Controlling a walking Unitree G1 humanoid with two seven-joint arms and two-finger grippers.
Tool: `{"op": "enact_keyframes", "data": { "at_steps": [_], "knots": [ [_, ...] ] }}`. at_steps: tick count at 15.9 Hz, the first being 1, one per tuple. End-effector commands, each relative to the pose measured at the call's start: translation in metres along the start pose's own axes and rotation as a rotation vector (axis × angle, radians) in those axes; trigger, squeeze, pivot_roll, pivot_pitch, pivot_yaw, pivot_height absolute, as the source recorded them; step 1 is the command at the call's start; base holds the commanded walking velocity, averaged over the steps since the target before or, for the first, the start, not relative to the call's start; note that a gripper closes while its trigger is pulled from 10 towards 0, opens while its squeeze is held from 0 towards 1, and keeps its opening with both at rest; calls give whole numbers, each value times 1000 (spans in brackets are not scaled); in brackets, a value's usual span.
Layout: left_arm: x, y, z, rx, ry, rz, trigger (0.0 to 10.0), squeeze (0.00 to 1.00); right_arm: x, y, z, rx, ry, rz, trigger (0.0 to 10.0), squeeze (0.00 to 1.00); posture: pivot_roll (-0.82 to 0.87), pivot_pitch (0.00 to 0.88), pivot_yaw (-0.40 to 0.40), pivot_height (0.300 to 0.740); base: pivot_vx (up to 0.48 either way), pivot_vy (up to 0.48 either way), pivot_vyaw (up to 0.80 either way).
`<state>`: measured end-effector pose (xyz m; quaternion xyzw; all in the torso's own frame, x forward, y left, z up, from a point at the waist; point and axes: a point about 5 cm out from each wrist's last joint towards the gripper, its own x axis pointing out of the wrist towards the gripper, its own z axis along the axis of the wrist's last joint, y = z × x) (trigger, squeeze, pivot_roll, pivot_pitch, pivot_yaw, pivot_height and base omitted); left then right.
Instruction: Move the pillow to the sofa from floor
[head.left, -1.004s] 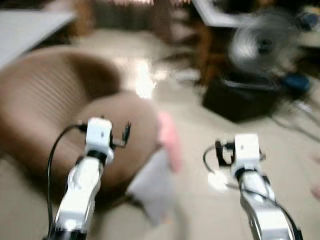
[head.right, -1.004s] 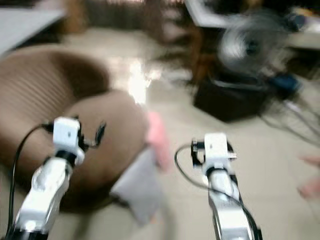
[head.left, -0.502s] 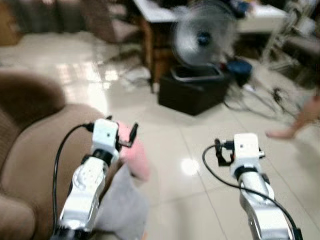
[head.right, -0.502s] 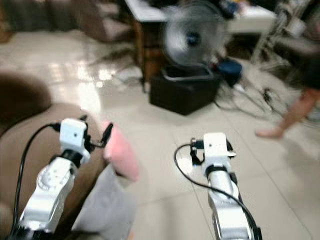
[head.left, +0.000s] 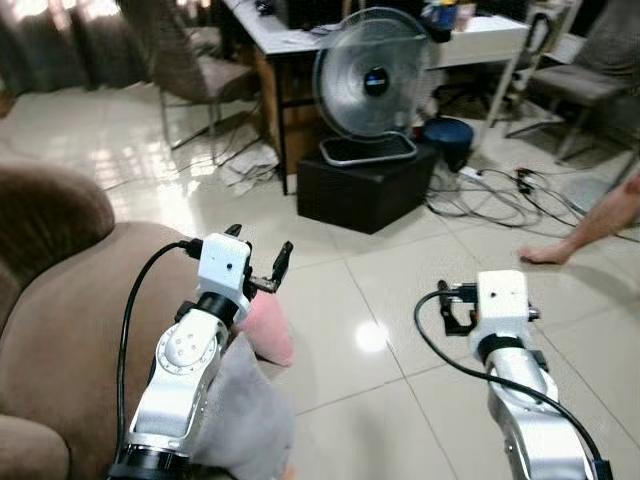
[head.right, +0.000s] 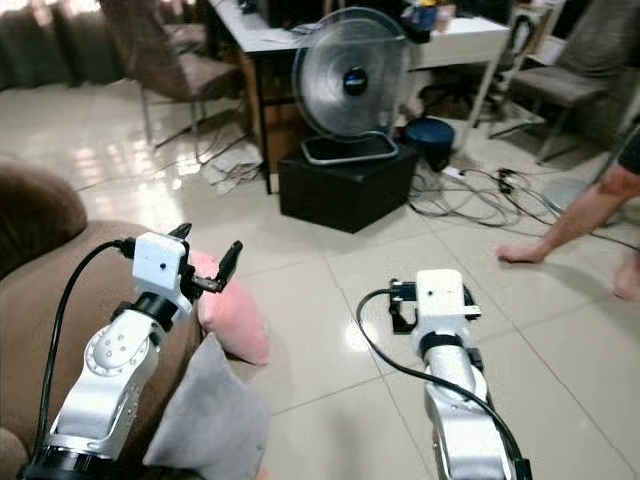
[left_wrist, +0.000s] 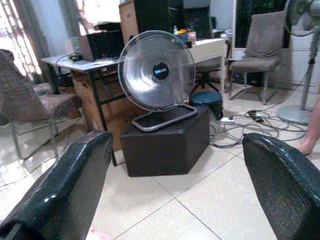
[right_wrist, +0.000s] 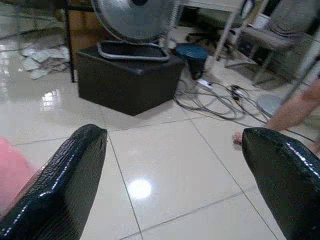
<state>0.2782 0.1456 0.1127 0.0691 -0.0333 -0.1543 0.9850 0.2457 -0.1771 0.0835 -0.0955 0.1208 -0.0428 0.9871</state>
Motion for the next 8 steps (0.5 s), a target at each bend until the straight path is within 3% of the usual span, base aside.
{"op": "enact_keyframes", "data": {
  "at_steps": [1, 6, 7, 8],
  "knots": [
    [-1, 4, -2, 6, 8, 7, 10000, 0, 1, 3, 3, 17, -14, 16, 10000, 0, -56, 0, 7, 740, 0, 420, 0],
    [-2, 7, -1, 17, 11, 9, 10000, 0, 2, 4, 1, 20, -8, 24, 10000, 0, -51, 2, 6, 740, 0, 403, 0],
    [-2, 8, 0, 45, 2, 12, 10000, 0, 2, 5, 1, 17, -5, 31, 10000, 0, -49, 3, 7, 740, 0, 0, 0],
    [-2, 8, 2, 81, -10, 10, 10000, 0, 2, 5, 0, 23, 6, 37, 10000, 0, -49, 4, 7, 740, 0, -480, 0]
  ]
}}
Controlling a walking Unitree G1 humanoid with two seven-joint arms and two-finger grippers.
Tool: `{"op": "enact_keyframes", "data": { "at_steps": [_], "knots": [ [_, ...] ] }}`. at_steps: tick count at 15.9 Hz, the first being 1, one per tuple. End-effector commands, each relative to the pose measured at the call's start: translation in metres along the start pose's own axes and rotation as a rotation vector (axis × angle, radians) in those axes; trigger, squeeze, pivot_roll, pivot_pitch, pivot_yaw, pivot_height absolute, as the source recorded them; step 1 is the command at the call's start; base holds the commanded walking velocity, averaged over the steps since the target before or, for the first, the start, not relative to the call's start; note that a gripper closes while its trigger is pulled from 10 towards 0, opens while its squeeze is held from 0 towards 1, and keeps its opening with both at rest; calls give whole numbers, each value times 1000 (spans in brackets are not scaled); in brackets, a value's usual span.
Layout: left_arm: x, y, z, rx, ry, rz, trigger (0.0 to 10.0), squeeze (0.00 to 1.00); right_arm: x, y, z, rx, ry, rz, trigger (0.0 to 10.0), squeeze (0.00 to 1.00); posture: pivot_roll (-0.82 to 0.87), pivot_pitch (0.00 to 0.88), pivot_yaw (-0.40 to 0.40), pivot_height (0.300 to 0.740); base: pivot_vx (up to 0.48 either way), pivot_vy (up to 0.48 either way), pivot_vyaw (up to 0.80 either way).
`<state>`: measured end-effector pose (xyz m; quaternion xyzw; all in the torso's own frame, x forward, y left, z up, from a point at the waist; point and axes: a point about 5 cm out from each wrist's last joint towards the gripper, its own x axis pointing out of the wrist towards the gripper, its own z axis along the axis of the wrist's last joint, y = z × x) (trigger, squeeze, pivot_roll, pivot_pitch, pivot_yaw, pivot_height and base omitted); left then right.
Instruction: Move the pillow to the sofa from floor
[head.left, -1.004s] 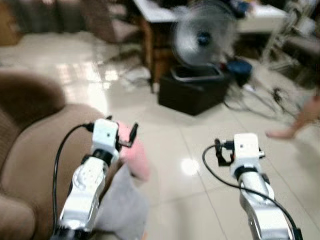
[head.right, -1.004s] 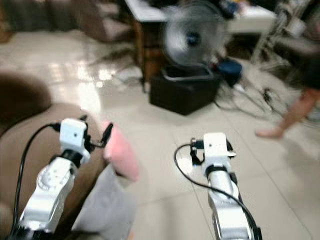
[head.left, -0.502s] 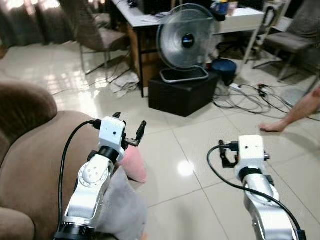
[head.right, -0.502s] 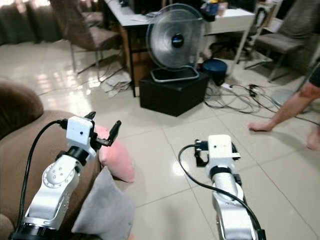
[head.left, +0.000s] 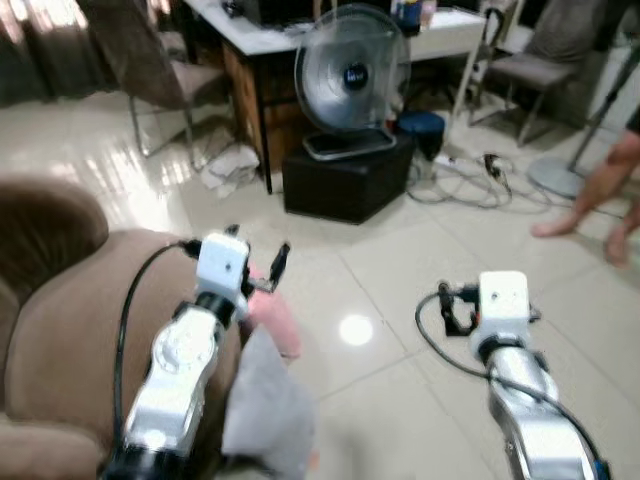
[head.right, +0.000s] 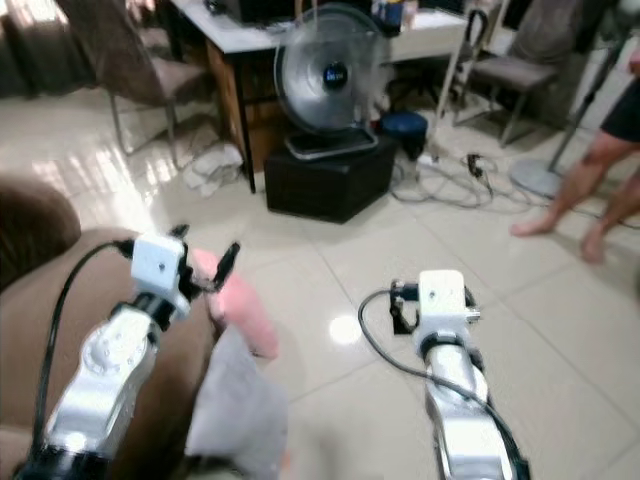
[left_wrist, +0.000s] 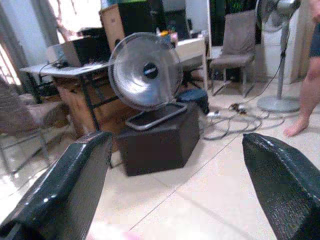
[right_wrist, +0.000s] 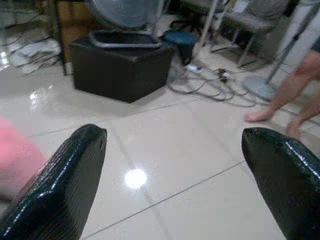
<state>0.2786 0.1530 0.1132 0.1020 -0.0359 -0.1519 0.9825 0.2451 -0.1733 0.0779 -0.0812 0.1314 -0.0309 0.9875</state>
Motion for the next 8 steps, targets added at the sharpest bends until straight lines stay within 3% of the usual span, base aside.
{"op": "enact_keyframes", "data": {
  "at_steps": [1, 3, 4, 6, 8],
  "knots": [
    [0, 0, 3, 25, -15, 6, 10000, 0, 3, 1, 2, 10, 21, 18, 10000, 0, -49, 4, 7, 740, 0, -480, 0],
    [0, 0, 3, 5, -9, 22, 10000, 0, 4, 1, -3, 2, 68, 17, 10000, 0, -50, 8, 9, 740, 0, -469, 0],
    [0, 1, 1, -13, 0, 44, 10000, 0, 5, 1, -3, -18, 70, 17, 10000, 0, -52, 8, 10, 740, 0, 0, 0],
    [1, 1, 0, -29, 7, 46, 10000, 0, 8, 3, -1, -194, 22, 19, 10000, 0, -54, 11, 9, 740, 0, 0, 0],
    [1, -1, 1, -11, -1, 35, 10000, 0, 6, 5, 0, -182, -1, 48, 10000, 0, -51, 12, 6, 740, 0, 0, 0]
  ]
}}
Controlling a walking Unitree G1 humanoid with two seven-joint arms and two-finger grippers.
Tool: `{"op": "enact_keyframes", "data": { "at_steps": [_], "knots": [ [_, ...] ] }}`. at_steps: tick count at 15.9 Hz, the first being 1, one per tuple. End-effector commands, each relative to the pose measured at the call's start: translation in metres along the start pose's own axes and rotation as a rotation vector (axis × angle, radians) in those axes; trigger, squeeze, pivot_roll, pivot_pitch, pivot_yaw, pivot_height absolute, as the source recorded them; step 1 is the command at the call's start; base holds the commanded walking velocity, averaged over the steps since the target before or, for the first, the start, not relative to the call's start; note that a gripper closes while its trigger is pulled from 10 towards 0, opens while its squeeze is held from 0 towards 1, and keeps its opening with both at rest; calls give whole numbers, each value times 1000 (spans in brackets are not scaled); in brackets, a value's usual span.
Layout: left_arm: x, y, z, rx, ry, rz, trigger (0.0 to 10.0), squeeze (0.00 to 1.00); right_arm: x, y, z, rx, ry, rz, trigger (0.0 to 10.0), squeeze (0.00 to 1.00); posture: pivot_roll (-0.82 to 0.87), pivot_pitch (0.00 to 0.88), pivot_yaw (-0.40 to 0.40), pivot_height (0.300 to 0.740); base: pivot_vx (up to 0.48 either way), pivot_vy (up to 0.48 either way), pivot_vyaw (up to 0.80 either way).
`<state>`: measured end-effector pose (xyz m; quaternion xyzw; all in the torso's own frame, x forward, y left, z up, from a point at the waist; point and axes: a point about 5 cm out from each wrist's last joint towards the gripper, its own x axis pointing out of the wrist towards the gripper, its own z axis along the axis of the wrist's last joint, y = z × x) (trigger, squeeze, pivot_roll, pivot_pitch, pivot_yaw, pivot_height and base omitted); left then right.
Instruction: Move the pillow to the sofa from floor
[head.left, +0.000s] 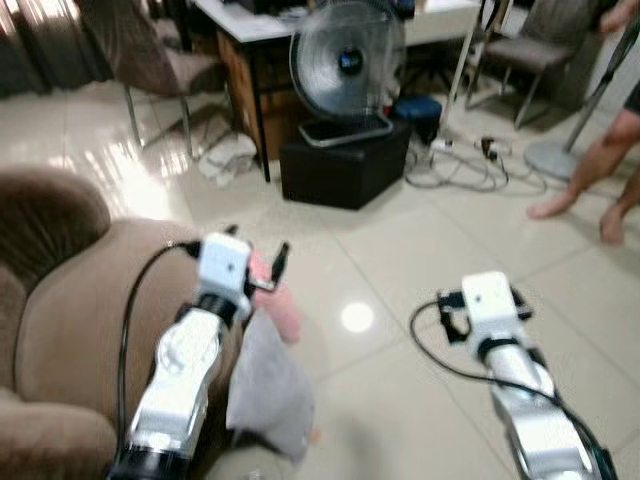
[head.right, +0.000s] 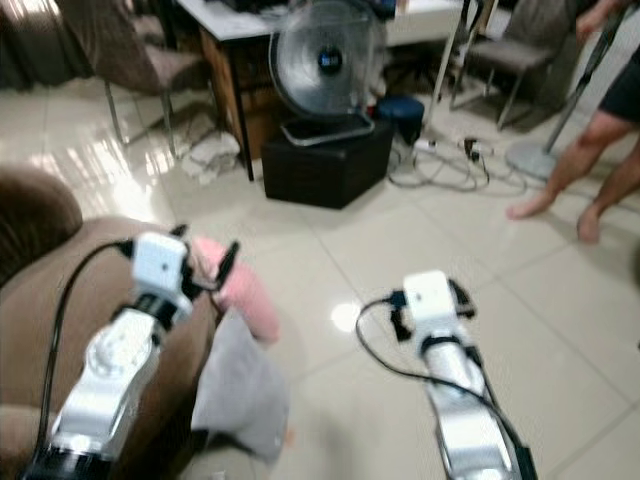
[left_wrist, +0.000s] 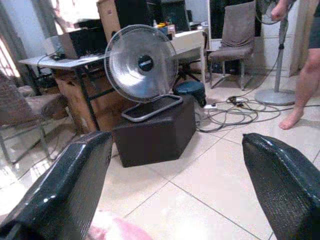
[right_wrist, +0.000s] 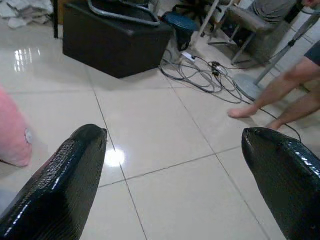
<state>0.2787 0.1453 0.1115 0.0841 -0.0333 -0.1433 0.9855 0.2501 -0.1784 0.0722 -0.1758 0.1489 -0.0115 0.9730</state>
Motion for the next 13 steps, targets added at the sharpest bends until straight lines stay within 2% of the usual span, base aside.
{"op": "enact_keyframes", "data": {
  "at_steps": [1, 3, 6, 7, 10, 11, 13],
  "knots": [
    [-1, 6, 2, 25, -5, 16, 10000, 0, -2, 9, 7, 39, -38, 47, 10000, 0, -51, 12, 6, 740, 0, 0, 0],
    [0, 5, 2, 22, -3, 13, 10000, 0, -3, 10, 6, 53, -43, 62, 10000, 0, -51, 11, 9, 740, 274, 0, 0],
    [0, 4, 2, 20, -5, 6, 10000, 0, -4, 12, 5, 21, -48, 85, 10000, 0, -53, 4, 11, 740, 306, 0, 167],
    [1, 4, 2, 19, -6, 4, 10000, 0, -4, 12, 4, 31, -46, 74, 10000, 0, -52, 1, 11, 740, 304, 0, 587],
    [0, 3, 2, 17, -8, -4, 10000, 0, -3, 10, 4, 54, -50, 73, 10000, 0, -52, 0, 11, 740, 304, 0, 0],
    [0, 3, 2, 16, -8, -6, 10000, 0, -4, 11, 3, 90, -43, 84, 10000, 0, -52, 0, 11, 740, 289, 0, -800],
    [0, 3, 2, 2, -16, -5, 10000, 0, -4, 12, 4, 82, -51, 96, 10000, 0, -50, 0, 14, 740, 131, 0, -800]
  ]
}}
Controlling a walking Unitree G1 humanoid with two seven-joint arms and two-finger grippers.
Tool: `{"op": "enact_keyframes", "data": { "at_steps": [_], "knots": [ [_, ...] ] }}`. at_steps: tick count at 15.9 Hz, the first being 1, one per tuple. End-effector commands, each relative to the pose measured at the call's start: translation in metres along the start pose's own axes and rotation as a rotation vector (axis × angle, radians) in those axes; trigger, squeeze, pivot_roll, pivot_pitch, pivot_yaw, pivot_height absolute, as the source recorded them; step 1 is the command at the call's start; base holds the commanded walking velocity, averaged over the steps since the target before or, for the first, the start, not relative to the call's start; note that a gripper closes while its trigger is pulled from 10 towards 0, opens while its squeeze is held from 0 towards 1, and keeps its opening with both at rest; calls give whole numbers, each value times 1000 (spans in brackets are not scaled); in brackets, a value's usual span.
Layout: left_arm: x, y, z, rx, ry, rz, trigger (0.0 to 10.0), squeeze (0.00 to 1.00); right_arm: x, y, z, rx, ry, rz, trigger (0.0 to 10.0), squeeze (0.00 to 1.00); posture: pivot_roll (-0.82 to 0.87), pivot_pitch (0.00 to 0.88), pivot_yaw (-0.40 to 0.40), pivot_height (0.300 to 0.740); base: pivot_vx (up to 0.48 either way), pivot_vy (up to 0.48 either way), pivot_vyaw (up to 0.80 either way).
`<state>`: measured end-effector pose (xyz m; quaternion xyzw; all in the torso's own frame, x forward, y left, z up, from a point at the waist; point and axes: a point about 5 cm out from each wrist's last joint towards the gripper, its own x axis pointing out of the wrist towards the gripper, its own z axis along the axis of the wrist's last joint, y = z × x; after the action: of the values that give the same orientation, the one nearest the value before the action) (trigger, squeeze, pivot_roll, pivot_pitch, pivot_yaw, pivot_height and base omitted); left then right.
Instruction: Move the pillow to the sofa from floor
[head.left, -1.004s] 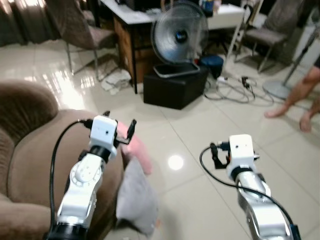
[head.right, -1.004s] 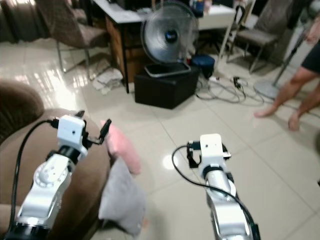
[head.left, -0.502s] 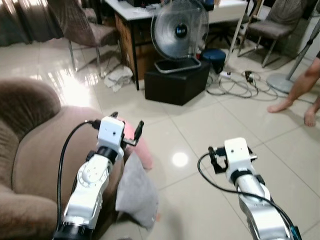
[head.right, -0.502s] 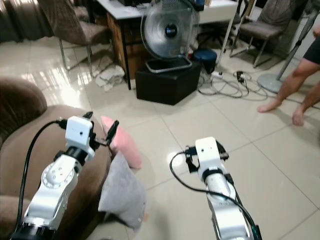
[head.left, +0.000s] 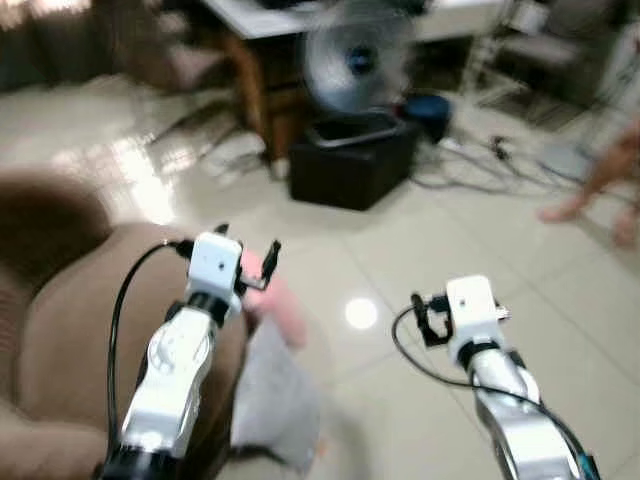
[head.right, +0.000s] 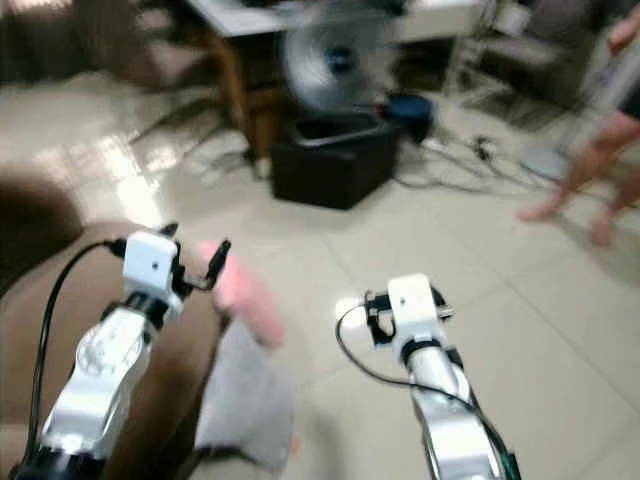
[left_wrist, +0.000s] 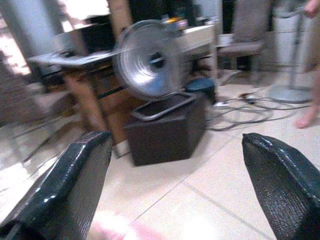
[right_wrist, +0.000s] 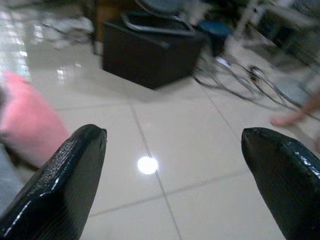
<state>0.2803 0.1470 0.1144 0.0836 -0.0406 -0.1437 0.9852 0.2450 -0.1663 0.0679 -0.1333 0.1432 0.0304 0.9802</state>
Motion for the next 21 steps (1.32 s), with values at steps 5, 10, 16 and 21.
{"op": "enact_keyframes", "data": {
  "at_steps": [5, 10, 16, 21],
  "knots": [
    [-2, 0, -3, 2, 17, -7, 10000, 0, 0, 1, 4, 8, -18, 11, 10000, 0, -48, 0, 14, 740, 0, 0, -101],
    [0, -2, -5, -10, 28, -11, 10000, 0, -1, 3, 3, 12, -20, 13, 10000, 0, -53, 0, 17, 705, 0, 0, 0],
    [-2, -4, -9, -25, 56, -24, 10000, 0, -4, 4, 10, -2, -79, 20, 10000, 0, -53, 0, 19, 640, 0, 0, 0],
    [-2, -3, -9, -25, 52, -22, 10000, 0, -10, 2, 33, 37, -305, 7, 10000, 0, -50, 5, 17, 610, 0, 0, 0]
  ]
}}
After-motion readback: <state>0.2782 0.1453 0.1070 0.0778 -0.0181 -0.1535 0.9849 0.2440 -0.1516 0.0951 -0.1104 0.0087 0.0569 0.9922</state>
